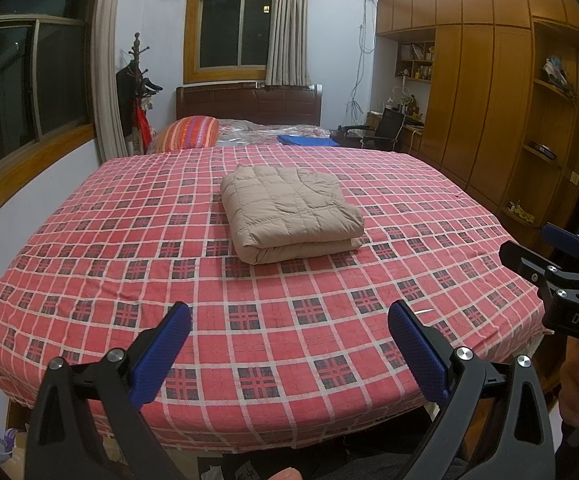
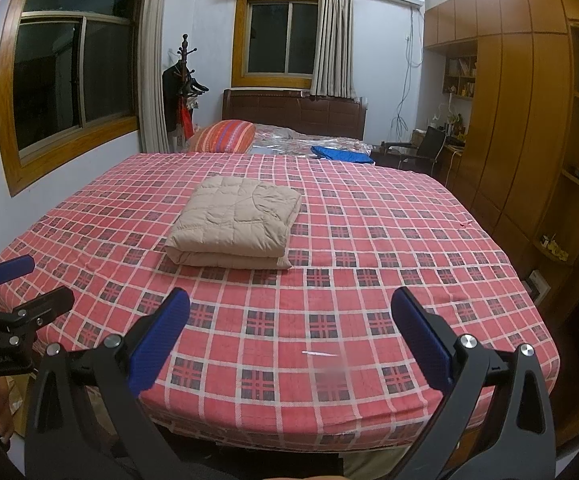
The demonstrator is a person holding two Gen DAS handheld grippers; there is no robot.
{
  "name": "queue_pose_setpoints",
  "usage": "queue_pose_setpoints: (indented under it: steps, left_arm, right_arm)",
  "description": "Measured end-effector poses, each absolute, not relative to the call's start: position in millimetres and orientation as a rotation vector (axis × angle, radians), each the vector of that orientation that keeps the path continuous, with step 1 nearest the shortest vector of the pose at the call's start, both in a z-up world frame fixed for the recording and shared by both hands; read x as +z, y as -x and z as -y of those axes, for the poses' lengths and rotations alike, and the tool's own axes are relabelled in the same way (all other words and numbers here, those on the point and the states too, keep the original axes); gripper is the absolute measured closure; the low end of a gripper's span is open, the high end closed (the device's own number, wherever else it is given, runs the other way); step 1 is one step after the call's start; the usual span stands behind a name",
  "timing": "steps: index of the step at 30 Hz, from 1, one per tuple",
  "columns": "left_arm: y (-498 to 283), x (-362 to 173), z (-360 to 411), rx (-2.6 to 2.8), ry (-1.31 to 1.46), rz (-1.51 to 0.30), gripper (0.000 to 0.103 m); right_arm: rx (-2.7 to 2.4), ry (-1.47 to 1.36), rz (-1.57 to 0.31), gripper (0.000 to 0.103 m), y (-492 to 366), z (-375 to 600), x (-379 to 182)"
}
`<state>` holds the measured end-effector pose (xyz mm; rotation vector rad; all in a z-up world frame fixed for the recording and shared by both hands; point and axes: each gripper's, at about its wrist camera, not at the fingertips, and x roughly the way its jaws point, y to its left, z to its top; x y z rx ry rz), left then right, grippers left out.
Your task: Fold large clothes
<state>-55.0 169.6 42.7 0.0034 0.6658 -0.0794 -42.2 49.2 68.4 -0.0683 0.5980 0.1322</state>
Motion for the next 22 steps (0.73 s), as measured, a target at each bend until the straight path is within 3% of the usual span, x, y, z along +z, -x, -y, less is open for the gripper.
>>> queue_pose_setpoints:
  steps: [22]
  left_arm:
    - [56.2,44.1,-166.9,-0.075,-0.006,-0.660,0.004]
  right_arm:
    - [0.141,0.068,-0.599,0.003,37.4,-47.0,66.3]
